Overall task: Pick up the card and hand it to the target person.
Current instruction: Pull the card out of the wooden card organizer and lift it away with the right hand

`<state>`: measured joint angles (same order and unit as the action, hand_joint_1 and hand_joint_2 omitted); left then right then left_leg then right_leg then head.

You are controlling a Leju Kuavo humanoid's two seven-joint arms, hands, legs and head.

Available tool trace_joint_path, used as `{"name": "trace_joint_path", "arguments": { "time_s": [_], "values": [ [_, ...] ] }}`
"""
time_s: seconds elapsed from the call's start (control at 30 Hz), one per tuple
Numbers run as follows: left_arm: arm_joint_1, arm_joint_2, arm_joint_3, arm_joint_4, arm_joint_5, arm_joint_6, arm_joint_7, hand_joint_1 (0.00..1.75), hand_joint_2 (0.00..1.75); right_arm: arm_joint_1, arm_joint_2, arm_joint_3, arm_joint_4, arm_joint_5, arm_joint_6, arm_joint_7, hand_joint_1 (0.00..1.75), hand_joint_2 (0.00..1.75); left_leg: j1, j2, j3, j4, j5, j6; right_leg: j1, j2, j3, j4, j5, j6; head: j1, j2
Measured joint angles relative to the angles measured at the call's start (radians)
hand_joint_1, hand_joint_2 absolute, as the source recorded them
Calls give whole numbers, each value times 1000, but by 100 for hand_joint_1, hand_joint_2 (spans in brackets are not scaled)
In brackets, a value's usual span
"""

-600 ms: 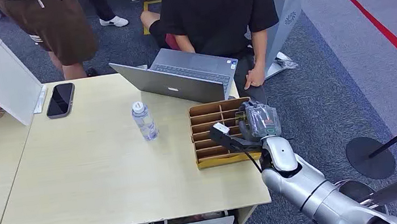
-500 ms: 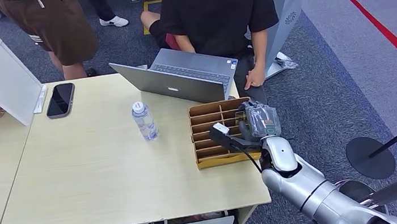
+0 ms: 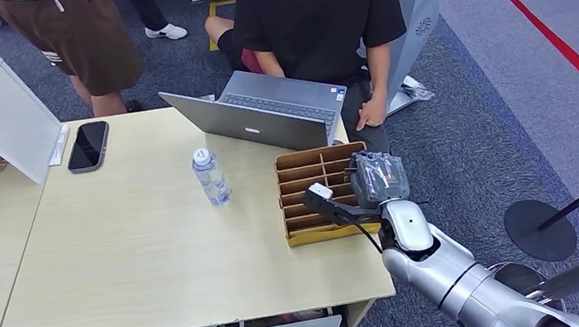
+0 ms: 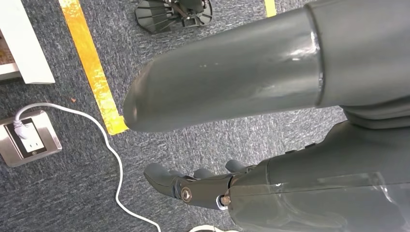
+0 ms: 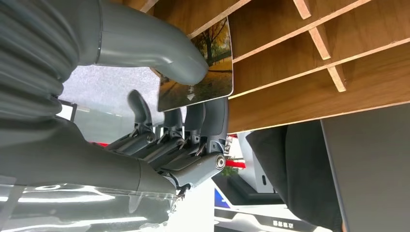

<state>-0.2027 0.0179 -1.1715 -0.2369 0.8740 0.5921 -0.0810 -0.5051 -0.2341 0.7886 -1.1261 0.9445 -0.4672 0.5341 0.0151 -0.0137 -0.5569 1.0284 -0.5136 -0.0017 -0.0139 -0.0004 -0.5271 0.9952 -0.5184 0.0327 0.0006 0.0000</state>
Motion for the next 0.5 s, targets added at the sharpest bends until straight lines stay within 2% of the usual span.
{"name": "trace_joint_path", "arguments": {
  "time_s": [0.5],
  "values": [
    [0,0,0,0,0,0,0,0,0,-8,0,1,0,7,19,5,157,175,0,0,1,0,0,0,0,0,1,0,0,0,0,0]
  ]
}}
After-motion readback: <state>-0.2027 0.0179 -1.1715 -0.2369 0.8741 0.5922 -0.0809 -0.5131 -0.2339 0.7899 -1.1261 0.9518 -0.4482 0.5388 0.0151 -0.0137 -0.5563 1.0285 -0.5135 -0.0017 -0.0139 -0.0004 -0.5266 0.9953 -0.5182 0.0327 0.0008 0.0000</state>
